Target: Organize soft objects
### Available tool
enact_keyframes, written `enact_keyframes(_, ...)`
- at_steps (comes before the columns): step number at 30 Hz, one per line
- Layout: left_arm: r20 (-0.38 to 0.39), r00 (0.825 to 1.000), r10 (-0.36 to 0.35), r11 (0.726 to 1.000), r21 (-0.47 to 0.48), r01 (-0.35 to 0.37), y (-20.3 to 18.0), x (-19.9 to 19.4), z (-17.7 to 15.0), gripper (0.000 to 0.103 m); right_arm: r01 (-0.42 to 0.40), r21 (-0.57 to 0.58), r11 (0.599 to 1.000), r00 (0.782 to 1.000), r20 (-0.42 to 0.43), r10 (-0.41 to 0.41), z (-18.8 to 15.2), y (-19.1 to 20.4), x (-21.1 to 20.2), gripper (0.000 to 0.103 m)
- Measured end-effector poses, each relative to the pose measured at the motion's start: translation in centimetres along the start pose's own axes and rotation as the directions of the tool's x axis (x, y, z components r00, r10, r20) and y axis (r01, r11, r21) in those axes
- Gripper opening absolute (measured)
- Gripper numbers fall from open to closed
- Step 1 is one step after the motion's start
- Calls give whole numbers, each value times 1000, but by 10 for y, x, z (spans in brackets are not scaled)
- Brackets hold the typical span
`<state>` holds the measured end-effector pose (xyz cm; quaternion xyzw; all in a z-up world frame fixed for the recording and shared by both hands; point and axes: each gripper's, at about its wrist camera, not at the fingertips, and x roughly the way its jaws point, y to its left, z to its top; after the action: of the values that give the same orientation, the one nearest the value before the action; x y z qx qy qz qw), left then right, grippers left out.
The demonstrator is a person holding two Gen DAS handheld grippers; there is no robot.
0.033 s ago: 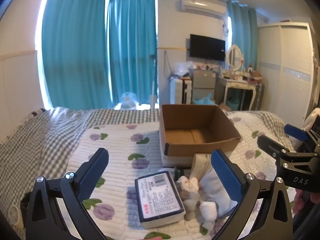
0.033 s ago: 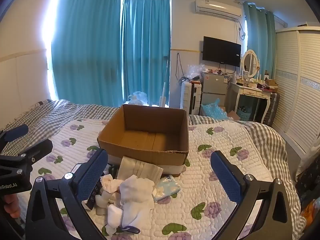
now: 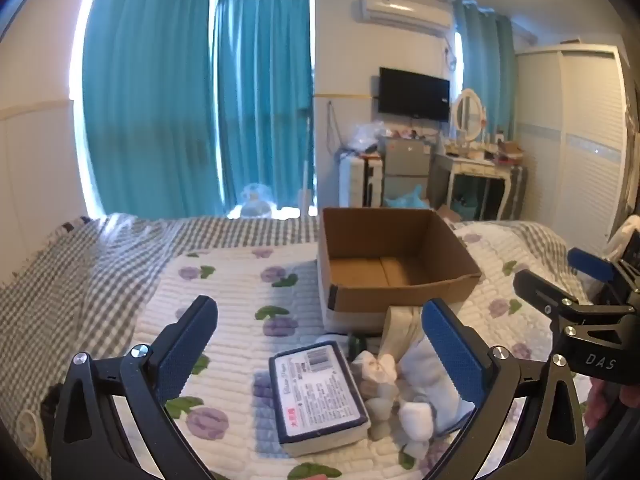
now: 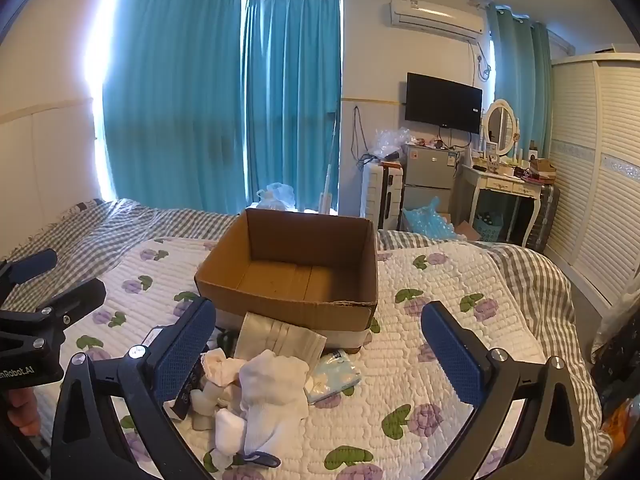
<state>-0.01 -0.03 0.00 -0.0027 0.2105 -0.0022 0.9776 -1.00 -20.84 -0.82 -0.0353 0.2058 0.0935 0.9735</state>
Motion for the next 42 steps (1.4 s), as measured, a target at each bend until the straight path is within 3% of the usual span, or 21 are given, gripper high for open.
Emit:
enact_keyframes(1,-26,1000,5,1000,-6,-5,0,2,1,103,0,-1,1000,1000,-1,0,0,0,0,103)
enact_keyframes(42,-10,1000,28,1000,-5,-28,5,-1,1,103,-3,-23,1000,1000,-15,3,-5,4,6,103)
